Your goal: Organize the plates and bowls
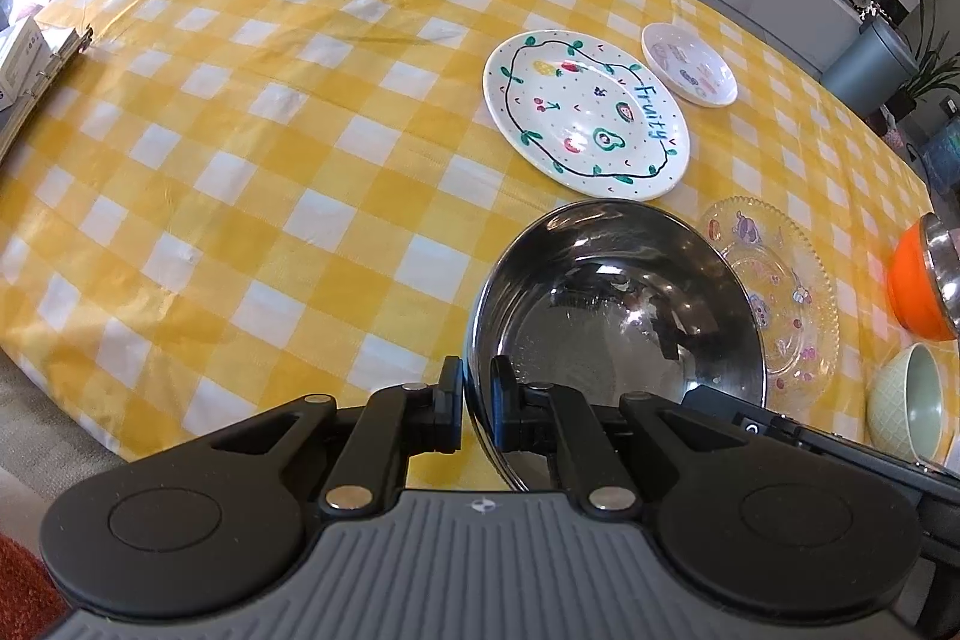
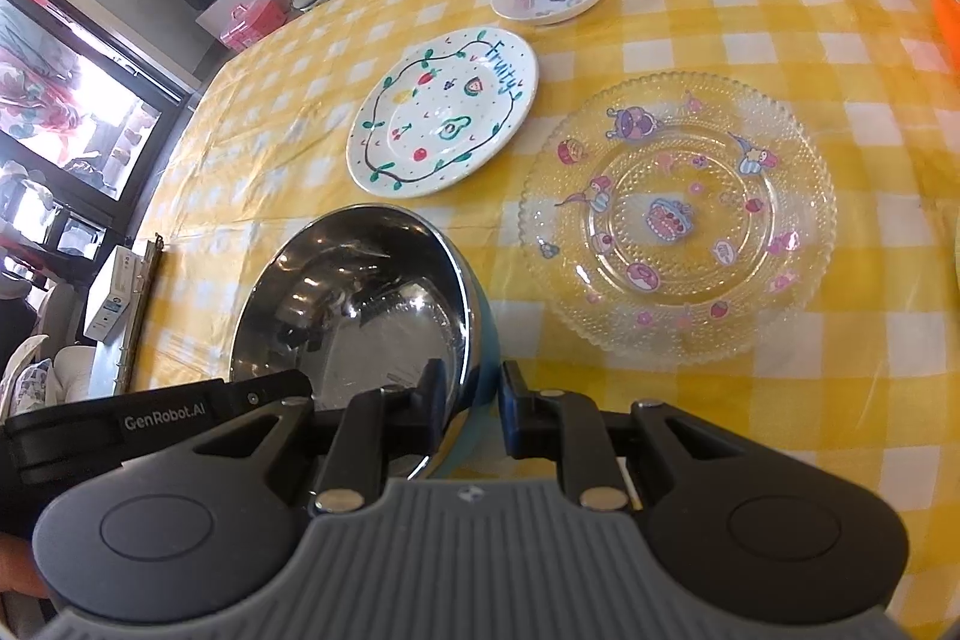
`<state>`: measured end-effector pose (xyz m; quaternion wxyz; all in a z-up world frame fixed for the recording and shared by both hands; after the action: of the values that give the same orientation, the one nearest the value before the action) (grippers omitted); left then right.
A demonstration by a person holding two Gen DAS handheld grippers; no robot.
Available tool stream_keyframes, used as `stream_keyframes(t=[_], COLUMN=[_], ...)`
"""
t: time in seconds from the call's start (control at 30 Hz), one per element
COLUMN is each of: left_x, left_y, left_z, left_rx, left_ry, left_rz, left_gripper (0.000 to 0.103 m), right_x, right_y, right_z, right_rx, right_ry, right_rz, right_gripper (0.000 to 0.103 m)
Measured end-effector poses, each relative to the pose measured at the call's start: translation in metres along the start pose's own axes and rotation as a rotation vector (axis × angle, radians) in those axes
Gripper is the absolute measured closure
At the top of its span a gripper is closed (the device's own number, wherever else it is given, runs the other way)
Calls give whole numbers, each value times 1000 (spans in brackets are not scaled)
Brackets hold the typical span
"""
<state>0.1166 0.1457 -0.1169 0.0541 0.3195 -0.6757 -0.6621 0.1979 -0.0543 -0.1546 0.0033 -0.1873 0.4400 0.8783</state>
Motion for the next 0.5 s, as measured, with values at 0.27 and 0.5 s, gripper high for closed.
stream_keyframes(t=[0.27,0.5], left_x=[-2,-11], left_y=[2,28], left_z=[-2,-13], left_rx=[-15,-40], left_ry=[-13,-60], left_rz=[-15,-114], left_gripper=[75,50], right_x=[0,1], right_y=[4,23], right_z=[5,10], right_rx=[-21,24], right_ry=[24,102], right_rz=[-8,-34], right_gripper=[68,45])
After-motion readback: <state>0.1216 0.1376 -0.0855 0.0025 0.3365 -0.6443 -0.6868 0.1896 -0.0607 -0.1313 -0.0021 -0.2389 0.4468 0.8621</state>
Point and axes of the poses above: each gripper's, at about its wrist camera, not at the fingertips, and y roughly against the way its jaws point, z to its left, x to its underside, the point moved 1 cm from there along -y, roughly the way its jaws point, and after that the axes turned 4 degrees about -x, right-handed, at the moved point
